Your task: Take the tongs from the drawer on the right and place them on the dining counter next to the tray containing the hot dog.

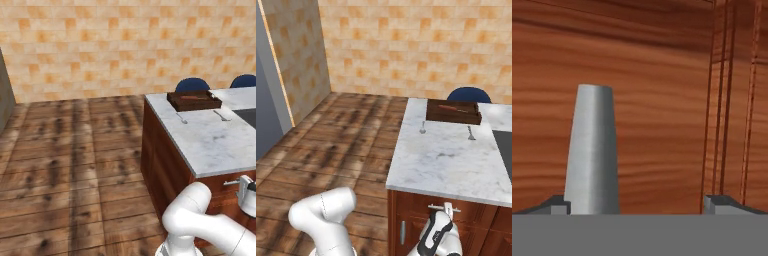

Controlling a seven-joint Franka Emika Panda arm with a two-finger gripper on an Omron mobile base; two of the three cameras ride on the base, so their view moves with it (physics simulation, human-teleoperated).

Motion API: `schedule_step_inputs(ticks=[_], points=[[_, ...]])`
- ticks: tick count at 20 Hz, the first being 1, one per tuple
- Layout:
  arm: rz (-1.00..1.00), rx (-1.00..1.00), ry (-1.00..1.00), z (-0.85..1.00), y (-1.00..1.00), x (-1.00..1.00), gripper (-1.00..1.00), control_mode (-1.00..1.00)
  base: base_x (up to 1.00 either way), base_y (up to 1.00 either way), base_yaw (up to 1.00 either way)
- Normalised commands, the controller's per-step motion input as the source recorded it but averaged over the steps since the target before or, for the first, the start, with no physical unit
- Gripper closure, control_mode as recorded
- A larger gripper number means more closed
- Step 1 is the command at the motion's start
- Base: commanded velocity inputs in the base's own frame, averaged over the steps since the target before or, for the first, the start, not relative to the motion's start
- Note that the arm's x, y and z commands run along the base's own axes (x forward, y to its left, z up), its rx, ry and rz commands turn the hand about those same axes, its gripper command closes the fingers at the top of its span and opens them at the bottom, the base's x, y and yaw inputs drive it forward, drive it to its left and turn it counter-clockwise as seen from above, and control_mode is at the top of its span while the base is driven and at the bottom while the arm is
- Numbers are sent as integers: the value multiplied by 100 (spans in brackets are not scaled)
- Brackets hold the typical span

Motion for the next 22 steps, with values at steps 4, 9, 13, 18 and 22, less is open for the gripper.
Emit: schedule_step_inputs(ticks=[4, 9, 13, 18, 22], points=[[0, 3, -2, -9, -13, 12, -100, -100, 0, 0, 0], [0, 3, -1, -1, -2, 18, -100, -100, 0, 0, 0], [0, 4, -2, 0, -1, 14, -100, -100, 0, 0, 0], [0, 3, -6, 0, -1, 0, -100, -100, 0, 0, 0], [0, 2, -12, 2, -2, 0, -100, -100, 0, 0, 0]])
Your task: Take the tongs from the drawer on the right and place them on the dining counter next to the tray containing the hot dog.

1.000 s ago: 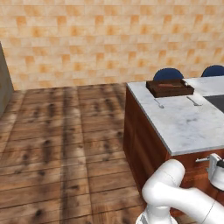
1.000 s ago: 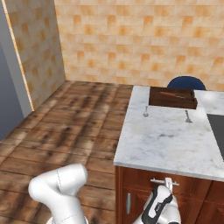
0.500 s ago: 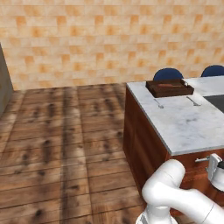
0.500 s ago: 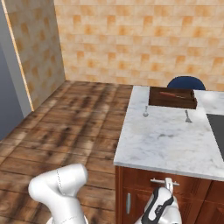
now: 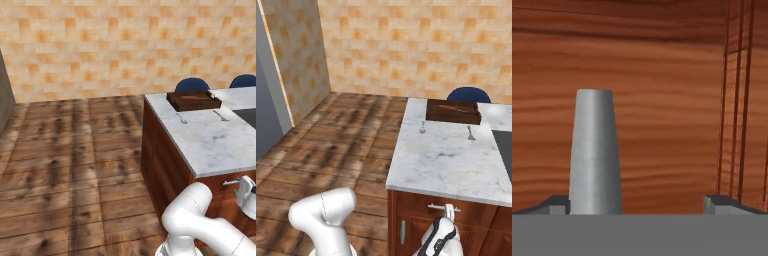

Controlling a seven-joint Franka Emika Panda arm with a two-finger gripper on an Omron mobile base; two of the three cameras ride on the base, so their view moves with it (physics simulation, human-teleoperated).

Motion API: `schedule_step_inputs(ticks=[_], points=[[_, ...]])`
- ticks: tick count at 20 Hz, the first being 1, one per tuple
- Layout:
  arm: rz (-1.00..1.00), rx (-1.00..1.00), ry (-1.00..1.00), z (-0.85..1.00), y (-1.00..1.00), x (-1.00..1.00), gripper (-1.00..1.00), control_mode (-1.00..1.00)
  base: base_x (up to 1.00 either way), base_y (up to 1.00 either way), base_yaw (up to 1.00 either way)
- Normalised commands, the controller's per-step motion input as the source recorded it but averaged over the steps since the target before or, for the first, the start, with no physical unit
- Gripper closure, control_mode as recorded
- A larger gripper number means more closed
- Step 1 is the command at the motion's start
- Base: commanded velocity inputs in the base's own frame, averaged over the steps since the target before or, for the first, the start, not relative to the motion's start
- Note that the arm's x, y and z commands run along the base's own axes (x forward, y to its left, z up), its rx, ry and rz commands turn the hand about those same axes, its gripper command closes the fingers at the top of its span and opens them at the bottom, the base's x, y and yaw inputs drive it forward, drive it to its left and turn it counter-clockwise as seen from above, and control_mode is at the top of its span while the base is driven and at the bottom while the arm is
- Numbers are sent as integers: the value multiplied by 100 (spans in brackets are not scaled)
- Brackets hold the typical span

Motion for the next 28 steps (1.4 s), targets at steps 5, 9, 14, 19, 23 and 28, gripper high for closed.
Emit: schedule_step_inputs(ticks=[5, 9, 14, 19, 23, 28], points=[[0, 3, -5, 6, -3, 2, -100, -100, 0, 0, 0], [0, 1, 0, 0, 0, 20, -100, -100, 0, 0, 0], [0, 1, 0, 0, 0, 23, -100, -100, 0, 0, 0], [0, 0, 1, -1, 0, 33, -100, -100, 0, 0, 0], [0, 0, 0, 0, 0, 11, -100, -100, 0, 0, 0], [0, 0, 0, 0, 0, 0, 100, -100, 0, 0, 0]])
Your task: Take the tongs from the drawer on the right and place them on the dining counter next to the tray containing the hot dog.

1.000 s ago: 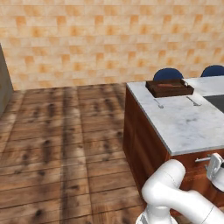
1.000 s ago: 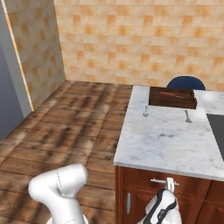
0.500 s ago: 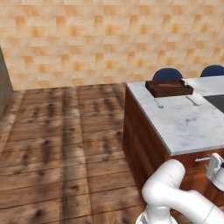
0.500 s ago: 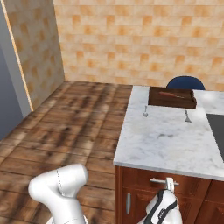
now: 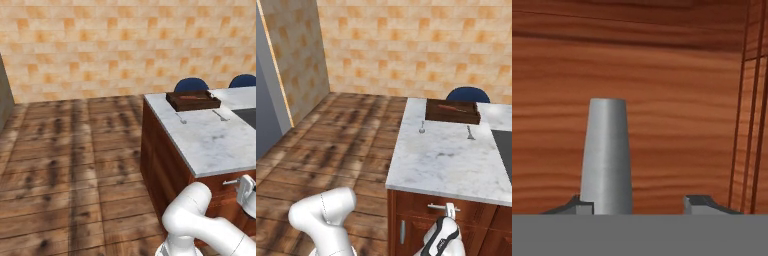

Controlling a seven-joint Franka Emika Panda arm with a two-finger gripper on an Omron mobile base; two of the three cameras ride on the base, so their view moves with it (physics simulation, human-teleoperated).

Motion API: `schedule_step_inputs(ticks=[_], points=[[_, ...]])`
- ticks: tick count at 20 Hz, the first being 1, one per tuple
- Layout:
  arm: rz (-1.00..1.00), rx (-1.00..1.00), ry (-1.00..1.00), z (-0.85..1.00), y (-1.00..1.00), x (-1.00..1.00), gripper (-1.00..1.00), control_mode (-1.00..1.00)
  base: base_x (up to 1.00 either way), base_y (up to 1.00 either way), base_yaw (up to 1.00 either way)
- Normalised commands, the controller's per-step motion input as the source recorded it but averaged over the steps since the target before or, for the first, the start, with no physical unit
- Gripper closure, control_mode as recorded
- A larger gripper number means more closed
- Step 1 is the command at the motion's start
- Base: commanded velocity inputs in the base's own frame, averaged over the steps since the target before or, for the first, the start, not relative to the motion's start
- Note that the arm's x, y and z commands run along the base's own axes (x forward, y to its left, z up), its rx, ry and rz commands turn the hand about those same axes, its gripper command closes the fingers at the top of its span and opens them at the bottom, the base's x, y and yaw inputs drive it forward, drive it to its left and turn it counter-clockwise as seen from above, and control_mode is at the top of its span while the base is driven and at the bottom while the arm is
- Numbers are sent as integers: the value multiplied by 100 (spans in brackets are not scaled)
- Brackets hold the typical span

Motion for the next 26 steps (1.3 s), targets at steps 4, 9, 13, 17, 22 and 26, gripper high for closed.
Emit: schedule_step_inputs(ticks=[4, 9, 13, 17, 22, 26], points=[[0, 0, 0, 0, 0, 0, 100, -100, 0, 0, 0], [0, 0, 0, 0, 0, 0, 100, -100, 0, 0, 0], [0, 0, 0, 0, 0, 1, 100, -100, 0, 0, 0], [0, 0, -10, -33, 8, 32, 100, -100, 0, 0, 0], [0, 0, -33, -65, 24, 49, 100, -100, 0, 0, 0], [0, 0, -22, -54, 11, 58, 100, -100, 0, 0, 0]])
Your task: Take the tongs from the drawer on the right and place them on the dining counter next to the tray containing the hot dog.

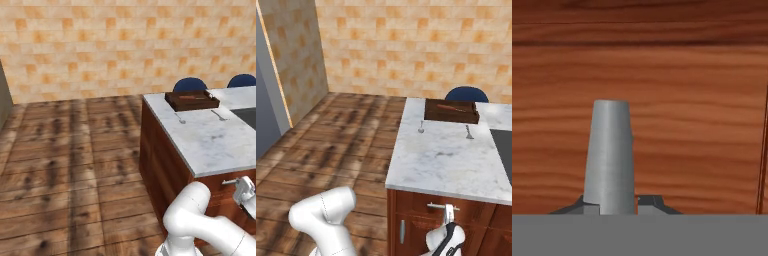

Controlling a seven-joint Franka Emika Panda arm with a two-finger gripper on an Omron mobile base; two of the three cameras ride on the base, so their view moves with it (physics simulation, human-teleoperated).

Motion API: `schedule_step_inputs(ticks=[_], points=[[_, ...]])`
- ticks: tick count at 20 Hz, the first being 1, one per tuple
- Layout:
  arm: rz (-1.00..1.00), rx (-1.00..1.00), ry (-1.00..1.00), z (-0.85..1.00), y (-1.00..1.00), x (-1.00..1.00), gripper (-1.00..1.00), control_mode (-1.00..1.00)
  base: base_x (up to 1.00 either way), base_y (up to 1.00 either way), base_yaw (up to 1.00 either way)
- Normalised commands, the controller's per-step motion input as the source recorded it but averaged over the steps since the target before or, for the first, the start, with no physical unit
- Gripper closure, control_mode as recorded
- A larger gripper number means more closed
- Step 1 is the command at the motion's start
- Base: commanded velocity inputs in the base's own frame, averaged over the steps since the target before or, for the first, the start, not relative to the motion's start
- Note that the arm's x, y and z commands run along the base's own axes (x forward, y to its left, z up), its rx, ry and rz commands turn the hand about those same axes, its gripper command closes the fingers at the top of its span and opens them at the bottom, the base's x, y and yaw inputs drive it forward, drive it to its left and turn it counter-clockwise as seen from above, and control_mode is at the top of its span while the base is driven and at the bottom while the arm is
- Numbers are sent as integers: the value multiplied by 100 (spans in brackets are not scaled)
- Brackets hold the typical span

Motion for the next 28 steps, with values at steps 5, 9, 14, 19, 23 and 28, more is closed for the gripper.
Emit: schedule_step_inputs(ticks=[5, 9, 14, 19, 23, 28], points=[[0, 0, 9, -5, 2, 60, 100, -100, 0, 0, 0], [0, 0, 5, 0, 0, 20, 100, -100, 0, 0, 0], [0, 0, 0, 0, 0, 0, 100, -100, 0, 0, 0], [0, 0, 0, 0, 0, 0, 100, -100, 0, 0, 0], [0, 0, 1, 0, 0, -13, 100, -100, 0, 0, 0], [0, 0, 2, 0, 0, -58, 100, -100, 0, 0, 0]])
